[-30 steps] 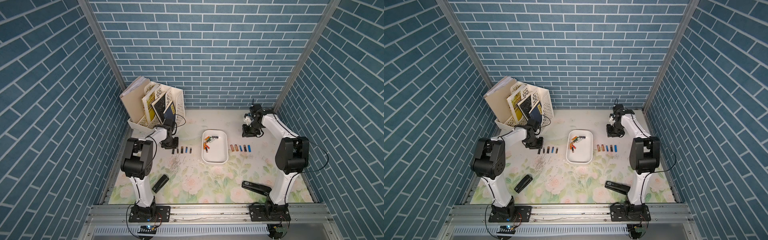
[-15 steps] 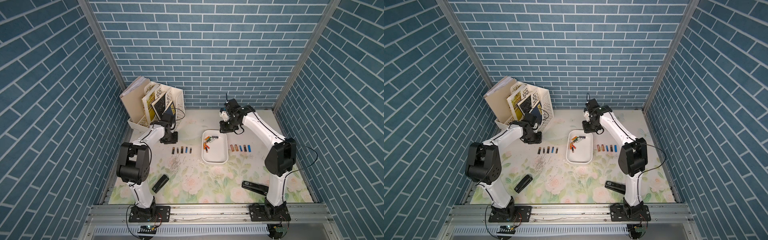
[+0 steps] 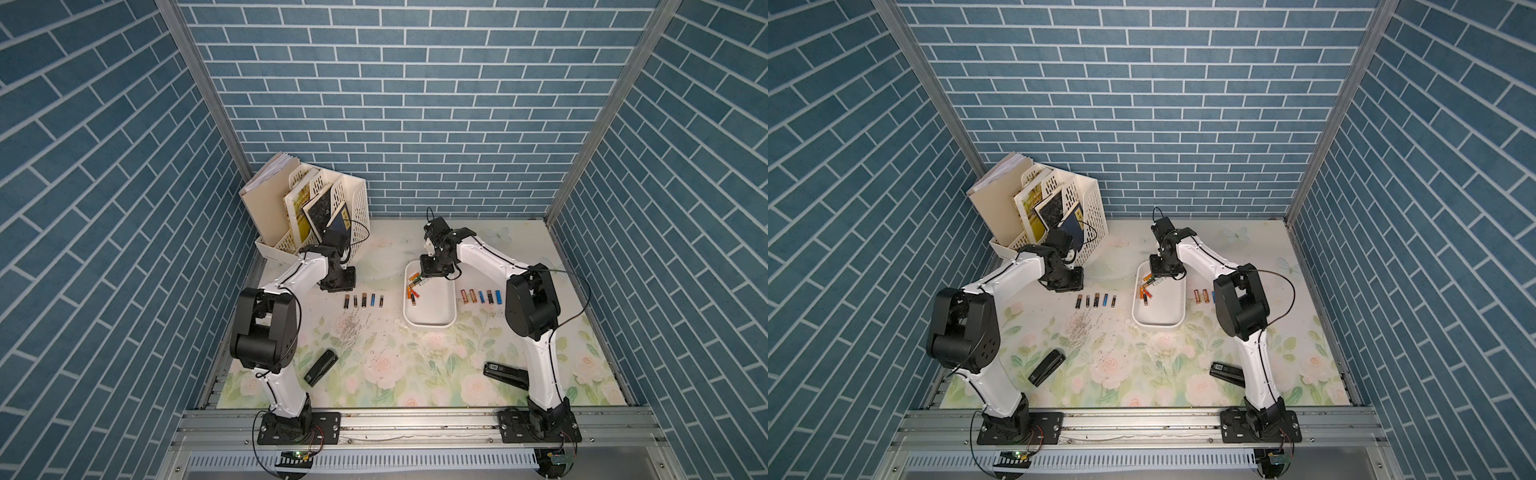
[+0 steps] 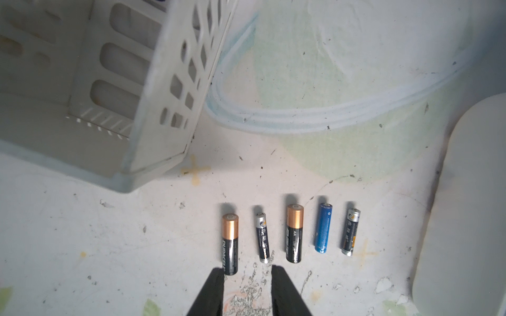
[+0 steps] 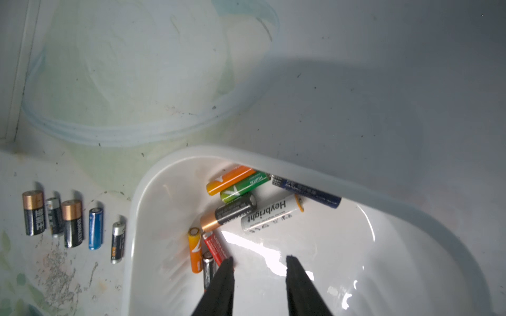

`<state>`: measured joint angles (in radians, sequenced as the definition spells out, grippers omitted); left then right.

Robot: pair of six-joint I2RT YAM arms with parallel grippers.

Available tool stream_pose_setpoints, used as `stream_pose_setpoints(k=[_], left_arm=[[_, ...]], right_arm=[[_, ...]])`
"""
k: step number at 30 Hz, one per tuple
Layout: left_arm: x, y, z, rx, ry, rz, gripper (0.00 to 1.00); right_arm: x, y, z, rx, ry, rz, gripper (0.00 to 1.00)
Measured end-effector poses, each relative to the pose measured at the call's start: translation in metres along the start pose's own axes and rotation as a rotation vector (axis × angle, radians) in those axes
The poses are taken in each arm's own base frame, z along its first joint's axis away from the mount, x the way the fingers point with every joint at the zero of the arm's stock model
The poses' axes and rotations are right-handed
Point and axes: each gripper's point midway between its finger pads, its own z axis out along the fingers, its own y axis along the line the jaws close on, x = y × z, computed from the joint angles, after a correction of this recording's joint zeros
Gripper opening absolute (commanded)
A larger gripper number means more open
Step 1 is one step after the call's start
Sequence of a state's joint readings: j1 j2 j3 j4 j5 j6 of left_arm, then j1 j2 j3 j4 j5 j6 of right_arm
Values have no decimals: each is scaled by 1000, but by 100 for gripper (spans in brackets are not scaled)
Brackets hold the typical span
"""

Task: Take the batteries out of the storage box
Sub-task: Pick up the battery from the storage box.

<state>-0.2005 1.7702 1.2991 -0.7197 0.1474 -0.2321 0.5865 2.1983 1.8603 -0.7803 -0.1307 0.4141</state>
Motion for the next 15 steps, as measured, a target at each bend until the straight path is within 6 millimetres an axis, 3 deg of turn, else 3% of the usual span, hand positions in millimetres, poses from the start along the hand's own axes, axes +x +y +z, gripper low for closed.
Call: stream_pose_setpoints(k=[9, 15], left_arm=[[2, -1, 1, 7, 5, 0, 35], [2, -1, 1, 8, 5, 0, 35]], right_arm=[[4, -11, 33, 53, 26, 28, 41], [-1, -13, 34, 72, 11, 25, 41]])
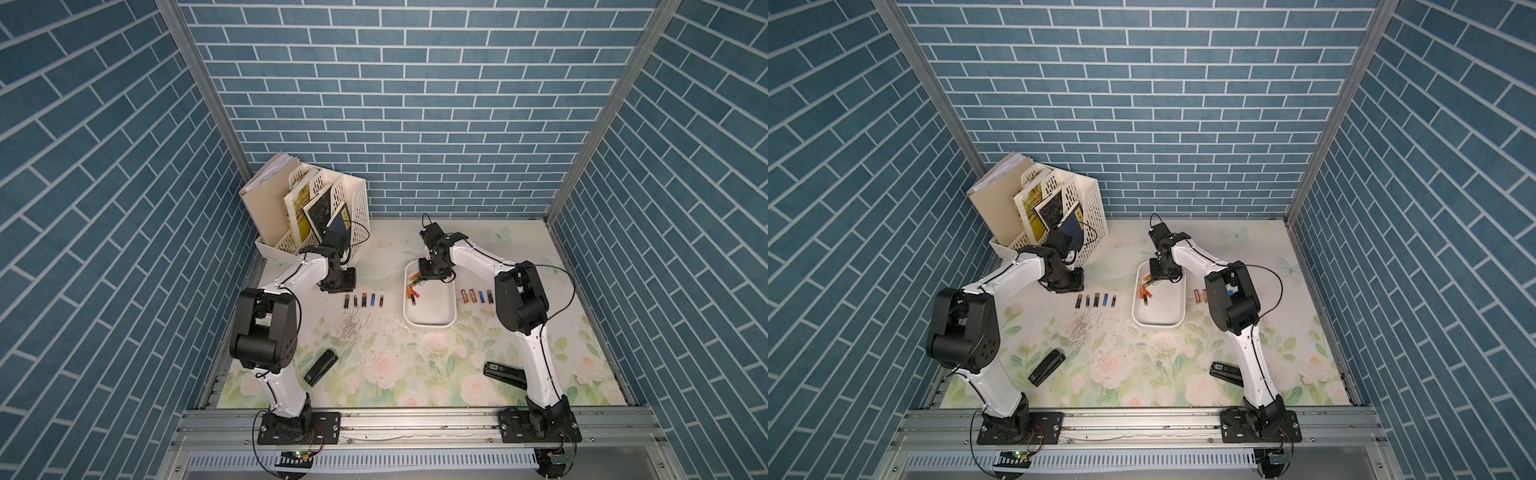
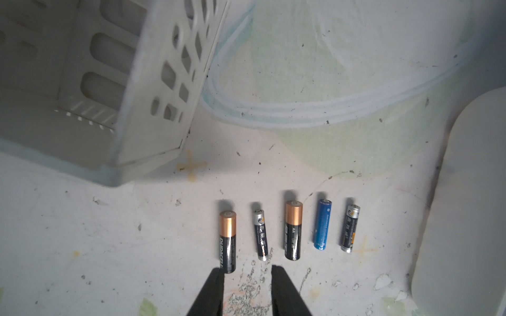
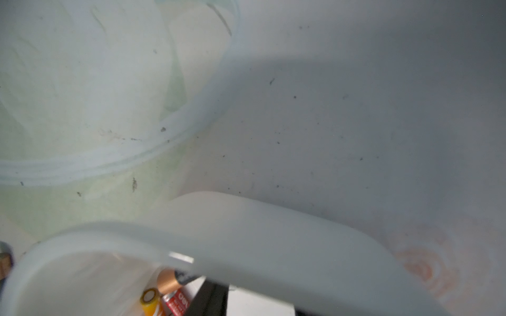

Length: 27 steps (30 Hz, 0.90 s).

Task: Take the batteries out of the storage box
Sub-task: Pick up the battery from the storage box.

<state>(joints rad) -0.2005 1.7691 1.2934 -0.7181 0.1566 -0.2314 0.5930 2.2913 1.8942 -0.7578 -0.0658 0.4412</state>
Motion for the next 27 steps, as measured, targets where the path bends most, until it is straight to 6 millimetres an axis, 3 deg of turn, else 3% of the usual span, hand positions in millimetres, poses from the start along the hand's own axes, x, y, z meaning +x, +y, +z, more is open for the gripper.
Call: stream_pose_setpoints(k=[12, 20, 27], left_arm=[[0, 0, 0, 2, 0, 0, 35], [0, 0, 0, 2, 0, 0, 35], [0, 0, 0, 2, 0, 0, 35]], right_arm=[[3, 1, 3, 5, 14, -10, 35], [10, 2, 6, 15, 35, -46, 25], [17, 1, 10, 34, 60, -70, 29]])
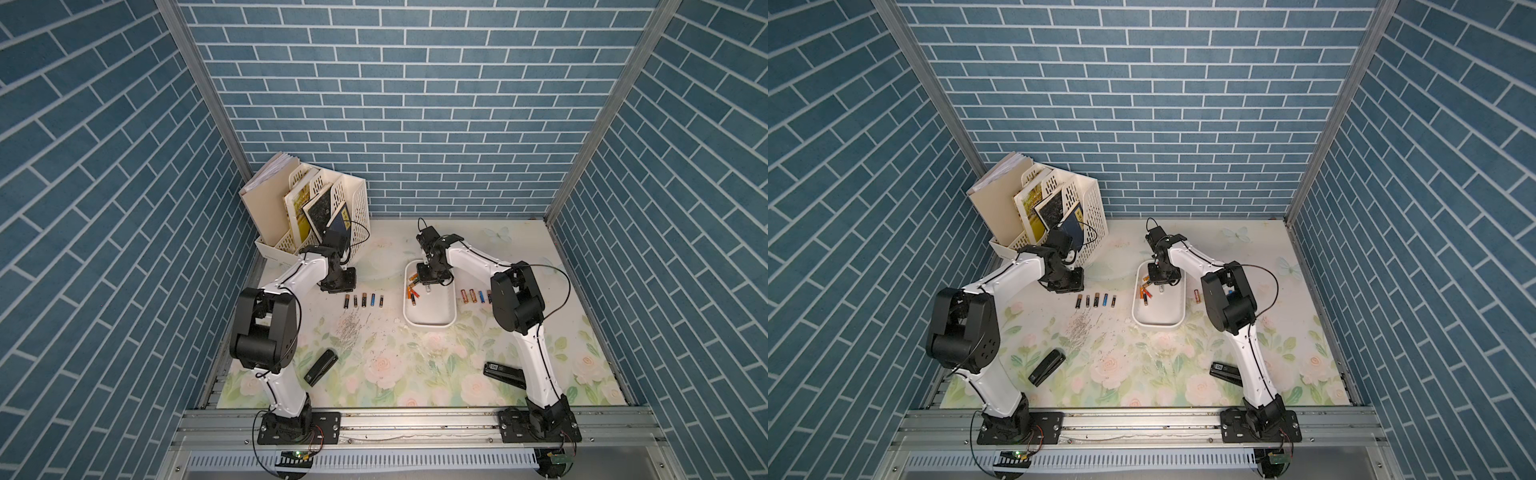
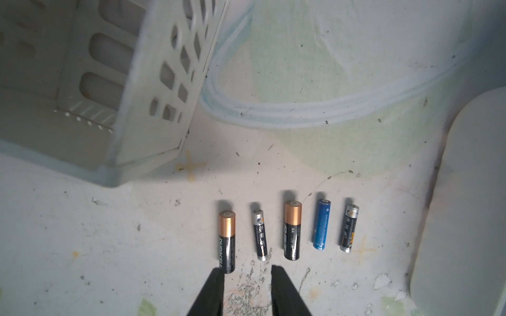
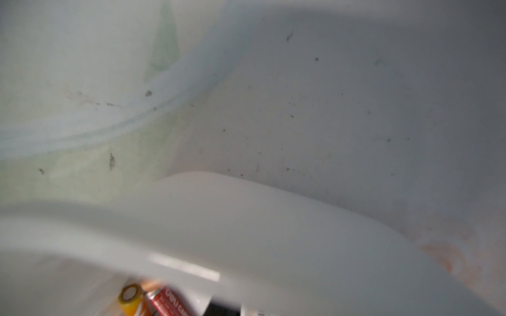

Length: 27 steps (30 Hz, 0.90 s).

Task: Take the batteries out of the storage box
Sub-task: Pick up the battery from the storage box.

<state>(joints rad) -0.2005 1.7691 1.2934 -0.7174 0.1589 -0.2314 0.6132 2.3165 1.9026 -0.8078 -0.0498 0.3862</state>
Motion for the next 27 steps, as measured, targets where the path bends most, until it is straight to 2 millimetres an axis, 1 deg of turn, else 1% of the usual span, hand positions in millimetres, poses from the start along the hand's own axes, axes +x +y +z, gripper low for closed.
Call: stream_pose_setpoints(k=[3, 6, 9, 19, 21, 24, 27], left_arm=[[0, 0, 0, 0, 0, 0, 34], [0, -1, 0, 0, 1, 1, 34], [1, -2, 0, 1, 3, 4, 34], [1, -4, -1, 2, 1, 5, 34], [1, -4, -1, 3, -1, 5, 34], [1, -5, -2, 4, -1, 5, 34], [1, -6, -2, 5, -1, 8, 35]], right_arm=[[1, 0, 0, 4, 1, -4, 28], [1, -1, 0, 8, 4, -11, 21], [2, -2, 0, 13, 8, -21, 17], [6, -1, -5, 7, 21, -26, 15], [7, 0, -10, 2, 21, -26, 14], [4, 3, -26, -10, 0, -27, 14], [-2, 2, -54, -25, -43, -21, 14]])
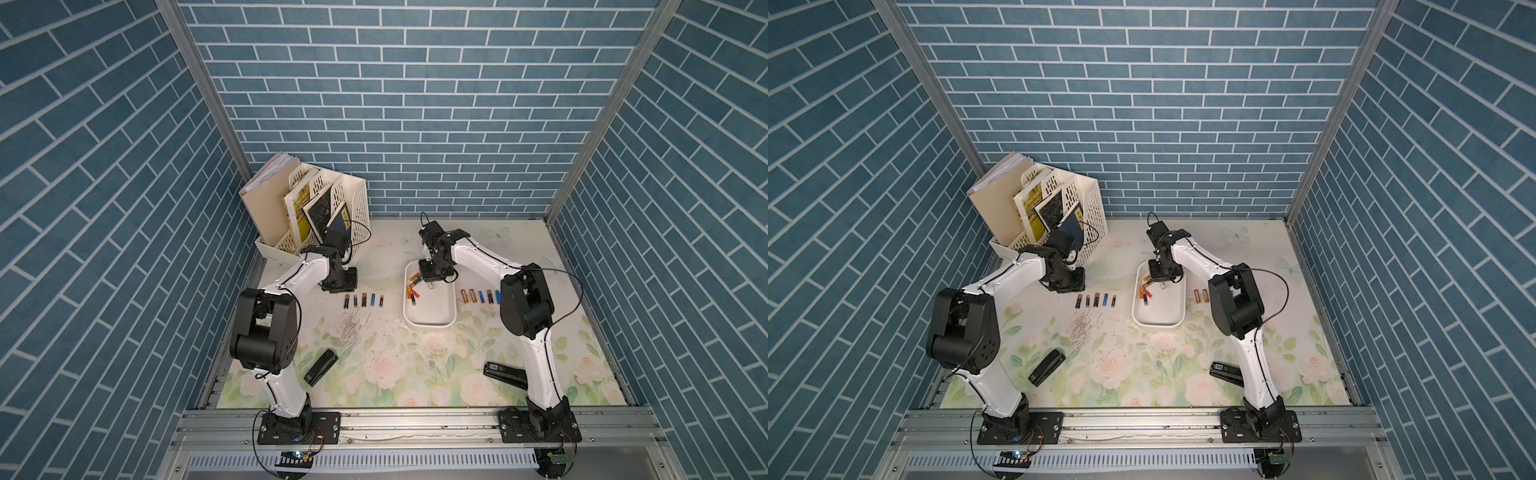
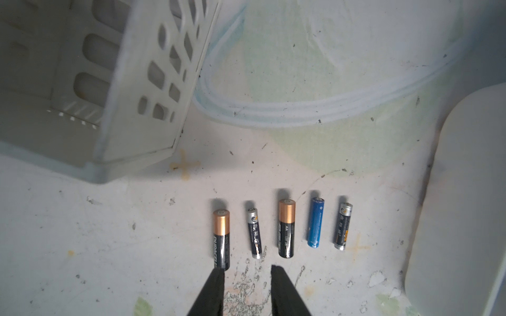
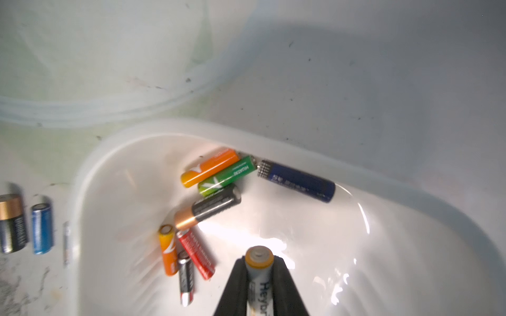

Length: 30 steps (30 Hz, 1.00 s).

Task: Take the batteries out of the storage box
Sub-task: Pick up the battery from the storage box, then place the battery at the center of the board.

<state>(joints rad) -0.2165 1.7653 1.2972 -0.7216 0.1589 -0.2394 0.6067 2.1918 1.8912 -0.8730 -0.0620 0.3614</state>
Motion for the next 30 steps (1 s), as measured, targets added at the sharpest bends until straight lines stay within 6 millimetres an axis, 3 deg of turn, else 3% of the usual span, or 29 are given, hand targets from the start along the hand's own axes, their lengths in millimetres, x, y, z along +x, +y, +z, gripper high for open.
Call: stream_pose_setpoints(k=[7, 12, 16, 22, 26, 30], left_arm=[[0, -2, 0, 3, 1, 4, 34], [0, -3, 0, 6, 1, 4, 34], [1, -4, 0, 9, 1, 5, 34], [-5, -7, -3, 21, -12, 9, 34], [-9, -10, -6, 28, -23, 13, 34], [-12, -12, -8, 31, -31, 16, 34]], right_arm=[[-15, -6, -66, -52, -103, 27, 14], [-16, -39, -97, -45, -147, 92, 14], [-5, -80, -116, -14, -162, 168, 13], [37, -144, -123, 57, -131, 267, 14], [79, -185, -112, 113, -61, 341, 13], [110, -214, -96, 147, 3, 397, 14]])
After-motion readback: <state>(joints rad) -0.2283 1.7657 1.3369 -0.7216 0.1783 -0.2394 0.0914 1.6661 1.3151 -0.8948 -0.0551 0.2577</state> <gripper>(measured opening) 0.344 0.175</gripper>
